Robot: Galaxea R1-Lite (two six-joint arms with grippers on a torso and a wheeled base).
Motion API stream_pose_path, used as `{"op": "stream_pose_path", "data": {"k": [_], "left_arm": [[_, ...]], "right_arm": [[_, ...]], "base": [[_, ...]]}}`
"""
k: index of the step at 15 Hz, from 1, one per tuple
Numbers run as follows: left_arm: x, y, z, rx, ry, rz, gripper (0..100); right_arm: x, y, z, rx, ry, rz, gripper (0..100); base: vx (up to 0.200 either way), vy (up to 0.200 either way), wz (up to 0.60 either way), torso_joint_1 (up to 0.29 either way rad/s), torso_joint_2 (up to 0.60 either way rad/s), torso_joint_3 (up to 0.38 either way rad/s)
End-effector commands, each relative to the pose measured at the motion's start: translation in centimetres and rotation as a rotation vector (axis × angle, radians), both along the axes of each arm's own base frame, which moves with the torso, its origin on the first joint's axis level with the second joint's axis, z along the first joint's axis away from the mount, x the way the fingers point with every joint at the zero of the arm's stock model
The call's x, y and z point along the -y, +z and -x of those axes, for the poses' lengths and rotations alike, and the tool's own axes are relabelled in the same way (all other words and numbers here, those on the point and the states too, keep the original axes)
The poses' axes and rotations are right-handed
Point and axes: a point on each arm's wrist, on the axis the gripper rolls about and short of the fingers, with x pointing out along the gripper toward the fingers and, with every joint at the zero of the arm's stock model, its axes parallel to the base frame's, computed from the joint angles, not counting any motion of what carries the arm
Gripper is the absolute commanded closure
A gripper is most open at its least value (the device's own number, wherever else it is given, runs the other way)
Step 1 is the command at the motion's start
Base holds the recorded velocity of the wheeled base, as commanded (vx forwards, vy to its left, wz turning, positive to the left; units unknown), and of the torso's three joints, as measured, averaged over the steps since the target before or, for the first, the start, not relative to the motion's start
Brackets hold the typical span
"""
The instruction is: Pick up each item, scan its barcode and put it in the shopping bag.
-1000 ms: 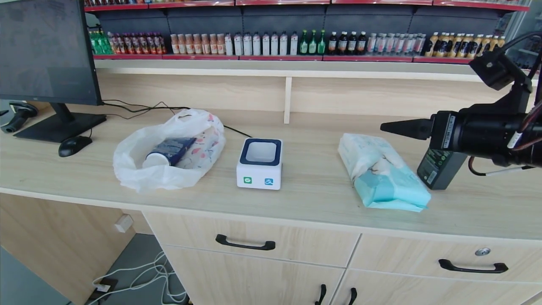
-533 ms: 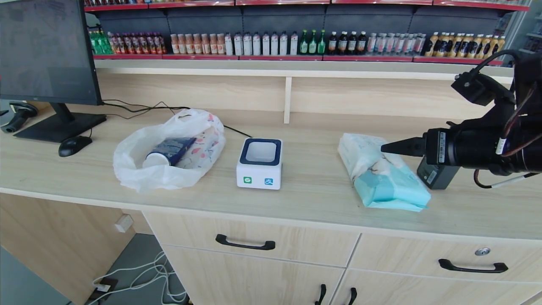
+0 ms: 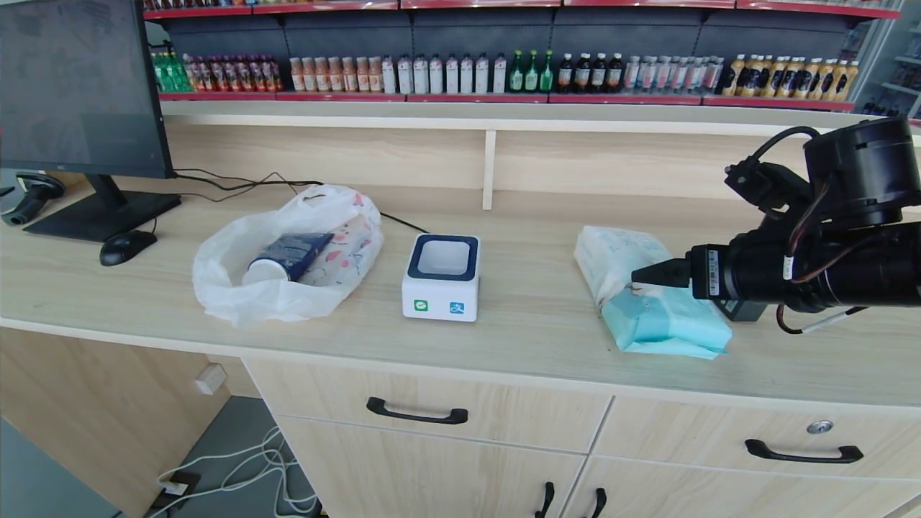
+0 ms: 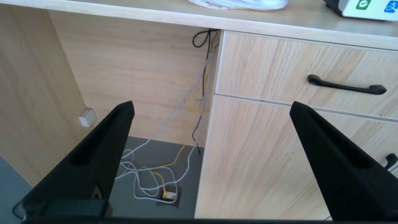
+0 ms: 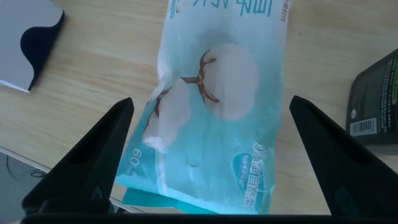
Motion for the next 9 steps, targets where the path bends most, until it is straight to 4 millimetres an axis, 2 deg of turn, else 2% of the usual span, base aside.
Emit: {"op": "stream_pose_path", "data": {"k": [1, 9], "left_arm": [[0.0, 0.0, 0.0, 0.001, 0.0, 0.0, 0], [0.0, 0.0, 0.0, 0.002, 0.0, 0.0, 0]], "right_arm": [[-0.2, -0.5, -0.3, -0.017, 0.002, 0.005, 0], [-1.2, -1.6, -2.1, -0.047, 0.021, 0.021, 0]], "base": [[0.0, 0.0, 0.0, 0.0, 0.0, 0.0], [0.0, 0.0, 0.0, 0.0, 0.0, 0.0]]}}
